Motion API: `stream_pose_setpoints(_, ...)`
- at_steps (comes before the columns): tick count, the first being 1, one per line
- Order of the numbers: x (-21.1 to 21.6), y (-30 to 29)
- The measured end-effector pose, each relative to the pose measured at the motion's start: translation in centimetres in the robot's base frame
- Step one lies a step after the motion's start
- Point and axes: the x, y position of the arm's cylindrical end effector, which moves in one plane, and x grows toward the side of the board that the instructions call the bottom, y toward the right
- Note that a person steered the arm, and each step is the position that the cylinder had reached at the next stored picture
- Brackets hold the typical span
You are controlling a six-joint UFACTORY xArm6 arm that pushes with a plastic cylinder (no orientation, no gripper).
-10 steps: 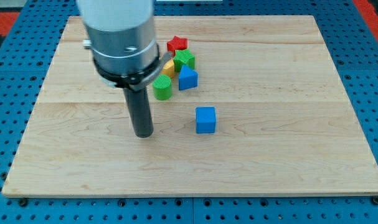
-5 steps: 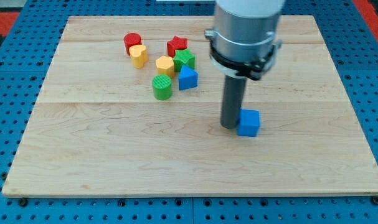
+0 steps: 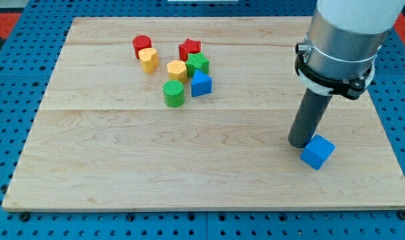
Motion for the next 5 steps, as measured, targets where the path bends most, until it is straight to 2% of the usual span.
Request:
stream_pose_setpoints(1,-4.3,-4.1)
stream_pose_setpoints(2,-11.4,-3.4)
stream_pose_setpoints(3,-17.2,-6.3)
stream_pose_setpoints(4,-19.4,-14.5)
stream_pose_setpoints(5,-15.6,-17.1)
